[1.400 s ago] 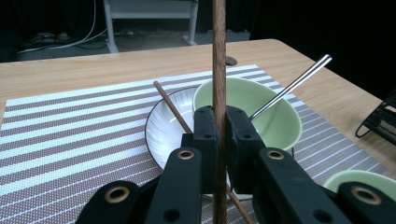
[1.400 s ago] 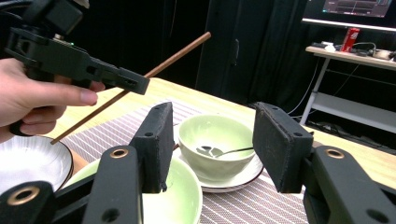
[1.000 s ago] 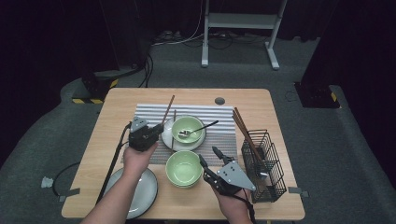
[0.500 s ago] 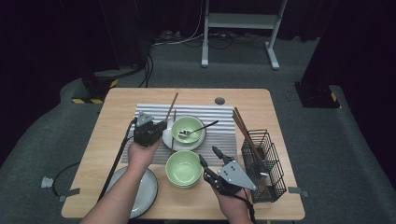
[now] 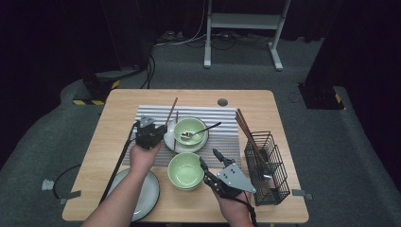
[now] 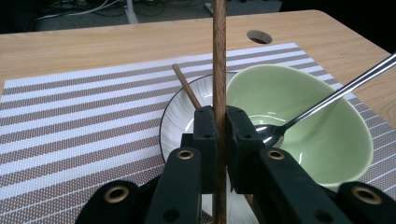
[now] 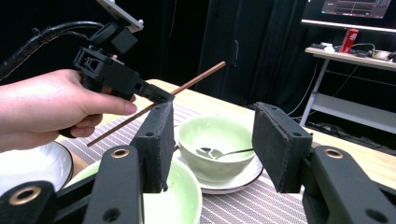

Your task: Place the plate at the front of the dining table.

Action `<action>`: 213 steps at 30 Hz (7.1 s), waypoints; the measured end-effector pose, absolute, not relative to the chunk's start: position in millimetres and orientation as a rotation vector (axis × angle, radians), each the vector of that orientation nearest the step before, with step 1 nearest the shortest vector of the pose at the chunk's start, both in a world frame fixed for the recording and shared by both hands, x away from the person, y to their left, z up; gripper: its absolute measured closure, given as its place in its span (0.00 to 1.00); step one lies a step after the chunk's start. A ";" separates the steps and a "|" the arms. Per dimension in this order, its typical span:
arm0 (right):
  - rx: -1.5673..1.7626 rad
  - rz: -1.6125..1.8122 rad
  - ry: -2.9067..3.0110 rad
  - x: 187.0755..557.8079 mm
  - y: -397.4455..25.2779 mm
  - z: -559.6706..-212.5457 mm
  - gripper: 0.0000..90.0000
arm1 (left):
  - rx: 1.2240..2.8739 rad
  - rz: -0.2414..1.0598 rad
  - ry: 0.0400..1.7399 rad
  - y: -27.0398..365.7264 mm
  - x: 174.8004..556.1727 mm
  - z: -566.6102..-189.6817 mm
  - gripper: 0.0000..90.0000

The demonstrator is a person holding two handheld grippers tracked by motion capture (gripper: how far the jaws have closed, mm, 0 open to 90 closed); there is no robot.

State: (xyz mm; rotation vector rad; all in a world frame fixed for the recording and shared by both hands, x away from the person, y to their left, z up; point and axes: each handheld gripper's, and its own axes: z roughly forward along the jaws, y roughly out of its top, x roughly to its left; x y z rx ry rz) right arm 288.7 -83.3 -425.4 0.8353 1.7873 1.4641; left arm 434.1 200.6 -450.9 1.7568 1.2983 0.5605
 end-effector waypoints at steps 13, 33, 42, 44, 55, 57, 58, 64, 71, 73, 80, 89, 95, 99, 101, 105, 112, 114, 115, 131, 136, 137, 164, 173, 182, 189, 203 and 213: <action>0.839 1.466 1.779 288.2 -85.9 -424.1 0.55 | 1.791 0.525 1.336 197.6 438.5 -464.7 0.92; 0.848 1.463 1.765 288.9 -92.0 -423.5 0.56 | 1.850 0.497 1.424 195.2 456.8 -485.5 0.92; 0.847 1.460 1.764 289.0 -92.3 -423.5 0.56 | 1.856 0.484 1.433 192.7 463.1 -487.7 0.91; 0.847 1.458 1.764 289.2 -92.8 -423.4 0.56 | 1.856 0.484 1.433 192.0 463.6 -488.3 0.91; 0.850 1.461 1.761 289.4 -92.6 -423.1 0.56 | 1.896 0.502 1.430 188.2 467.5 -484.6 0.91; 0.850 1.460 1.759 288.7 -92.7 -422.7 0.56 | 1.899 0.497 1.427 187.7 468.2 -484.3 0.91; 0.848 1.461 1.757 288.6 -92.9 -422.5 0.56 | 1.899 0.495 1.428 187.3 468.3 -484.3 0.91; 0.854 1.465 1.752 288.5 -94.4 -421.5 0.56 | 1.906 0.489 1.427 186.0 468.4 -484.3 0.93; 0.852 1.466 1.753 288.5 -94.0 -421.7 0.56 | 1.910 0.490 1.433 187.1 468.7 -484.1 0.93; 0.850 1.463 1.754 288.6 -93.5 -422.0 0.56 | 1.911 0.490 1.432 187.2 468.6 -484.0 0.93; 0.848 1.463 1.754 288.2 -92.9 -421.9 0.56 | 1.917 0.480 1.427 186.2 467.4 -484.2 0.92; 0.848 1.464 1.754 288.0 -92.6 -421.7 0.56 | 1.928 0.478 1.430 186.6 467.1 -485.2 0.90; 0.845 1.464 1.756 287.6 -91.8 -421.6 0.56 | 1.940 0.469 1.434 187.0 467.4 -486.6 0.92; 0.841 1.461 1.758 287.6 -91.5 -422.0 0.57 | 1.938 0.488 1.440 186.5 467.6 -486.9 0.93; 0.839 1.461 1.758 287.8 -91.6 -422.2 0.57 | 1.933 0.504 1.453 187.1 467.7 -486.8 0.93; 0.840 1.461 1.758 287.8 -91.5 -422.2 0.57 | 1.918 0.532 1.484 190.4 468.9 -485.2 0.93; 0.843 1.462 1.759 287.6 -90.9 -422.4 0.57 | 1.917 0.535 1.508 191.2 471.3 -485.0 0.93; 0.842 1.461 1.759 287.5 -90.8 -422.5 0.57 | 1.918 0.519 1.510 190.1 471.9 -485.8 0.93; 0.842 1.461 1.759 287.5 -90.8 -422.5 0.57 | 1.918 0.519 1.510 190.1 471.9 -485.8 0.93; 0.840 1.462 1.758 287.5 -90.6 -422.5 0.57 | 1.934 0.470 1.466 185.2 469.1 -487.2 0.87; 0.837 1.461 1.764 287.6 -89.6 -423.0 0.57 | 1.953 0.446 1.448 184.0 466.9 -487.9 0.85; 0.836 1.461 1.765 287.7 -89.3 -423.0 0.57 | 1.960 0.449 1.446 184.1 466.6 -487.9 0.84; 0.833 1.460 1.773 287.8 -86.2 -424.4 0.57 | 1.933 0.453 1.405 193.9 453.9 -479.6 0.85; 0.826 1.459 1.772 287.1 -86.1 -423.9 0.57 | 1.956 0.514 1.425 202.5 447.8 -479.7 0.93; 0.827 1.458 1.772 286.9 -85.9 -423.8 0.57 | 1.989 0.497 1.410 201.7 441.4 -484.8 0.93; 0.821 1.457 1.770 286.3 -85.0 -423.7 0.57 | 1.981 0.488 1.398 200.3 439.8 -483.3 0.92; 0.829 1.463 1.767 286.5 -86.3 -423.1 0.57 | 1.987 0.472 1.382 195.6 438.0 -483.1 0.92; 0.834 1.466 1.770 286.1 -85.7 -423.2 0.57 | 1.990 0.459 1.360 190.8 435.5 -482.0 0.91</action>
